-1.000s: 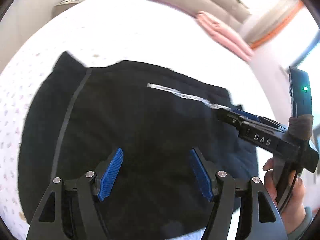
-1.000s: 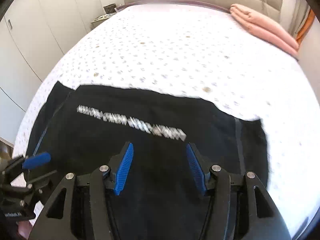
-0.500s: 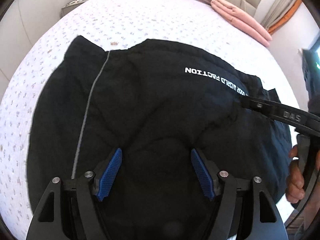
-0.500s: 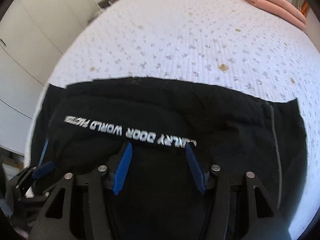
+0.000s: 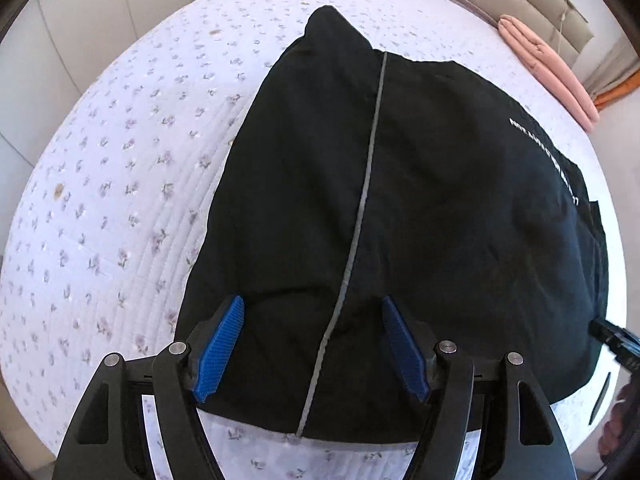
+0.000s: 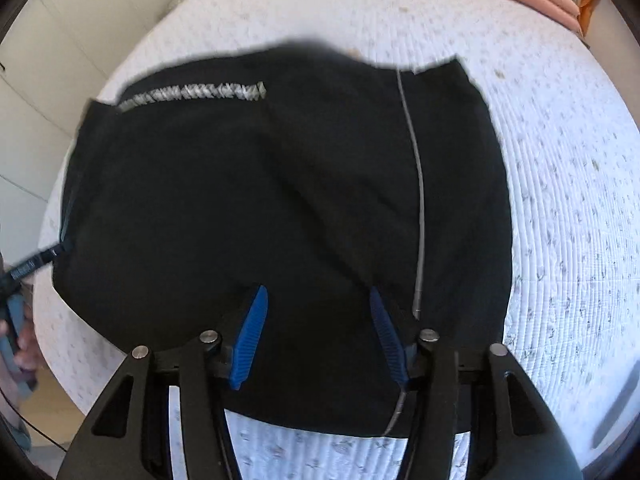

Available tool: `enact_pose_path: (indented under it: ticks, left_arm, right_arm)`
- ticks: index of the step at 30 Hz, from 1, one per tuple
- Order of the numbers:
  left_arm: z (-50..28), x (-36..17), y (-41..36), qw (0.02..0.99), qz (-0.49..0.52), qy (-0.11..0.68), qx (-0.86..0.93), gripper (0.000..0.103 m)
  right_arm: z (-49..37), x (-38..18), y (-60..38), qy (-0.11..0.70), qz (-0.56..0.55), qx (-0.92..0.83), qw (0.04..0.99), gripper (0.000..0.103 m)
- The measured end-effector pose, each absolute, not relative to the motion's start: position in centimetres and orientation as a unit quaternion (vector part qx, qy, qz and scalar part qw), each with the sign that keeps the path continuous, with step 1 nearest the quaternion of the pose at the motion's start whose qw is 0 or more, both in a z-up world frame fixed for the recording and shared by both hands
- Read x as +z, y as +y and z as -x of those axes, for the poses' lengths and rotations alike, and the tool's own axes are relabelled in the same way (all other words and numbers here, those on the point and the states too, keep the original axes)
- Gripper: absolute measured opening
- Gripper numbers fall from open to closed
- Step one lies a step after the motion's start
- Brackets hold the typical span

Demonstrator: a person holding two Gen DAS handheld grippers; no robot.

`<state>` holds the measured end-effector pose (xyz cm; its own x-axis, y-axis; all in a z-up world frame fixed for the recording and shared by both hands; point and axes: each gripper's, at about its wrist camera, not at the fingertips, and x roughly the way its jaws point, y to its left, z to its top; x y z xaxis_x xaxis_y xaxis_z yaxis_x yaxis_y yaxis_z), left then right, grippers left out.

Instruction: Fold large clothes

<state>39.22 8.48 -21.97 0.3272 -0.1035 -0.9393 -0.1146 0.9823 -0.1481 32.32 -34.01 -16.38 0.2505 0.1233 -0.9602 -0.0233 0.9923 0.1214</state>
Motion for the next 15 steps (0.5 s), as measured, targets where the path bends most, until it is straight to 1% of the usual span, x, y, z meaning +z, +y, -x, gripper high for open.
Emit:
enact_pose_path:
  ticks: [3,5,6,7,9,11,12,15]
  left_arm:
    - [-40.2,-20.8,8.1,0.821,0.059,0.568,-0.008,0.073]
    - [-40.4,-19.6,9.0,0.827,0.047,0.560,-0.018,0.073]
    - [-40.8,-19.0,9.6,0.828,0.046,0.558,-0.026,0.073]
    - [-41.3,-18.6,10.3,0.826,0.049,0.561,-0.037,0.073]
    - [-42.5,-18.4,11.4,0.812,0.054,0.578,-0.061,0.078]
    - [-43.5,-18.7,12.4,0.799,0.059,0.593,-0.083,0.078]
    - [-43.9,-19.0,12.8,0.797,0.057,0.594,-0.086,0.078]
    - [-44.5,-20.4,13.3,0.791,0.051,0.603,-0.085,0.078]
  right_arm:
    - [-32.7,-15.9,-34.3,0.612,-0.045,0.052,0.788,0.056]
    - [-32.9,-15.2,-35.4,0.608,-0.062,0.055,0.789,0.060]
    - [-32.9,-14.7,-36.6,0.604,-0.070,0.046,0.792,0.068]
    - [-32.9,-14.5,-37.6,0.601,-0.073,0.036,0.795,0.079]
    - [-33.0,-14.4,-40.2,0.598,-0.082,0.012,0.797,0.086]
    - [-33.3,-14.6,-42.7,0.599,-0.107,0.001,0.794,0.087]
    - [-33.6,-15.1,-44.1,0.599,-0.126,0.002,0.791,0.089]
    - [-34.3,-17.2,-47.7,0.603,-0.173,0.005,0.779,0.089]
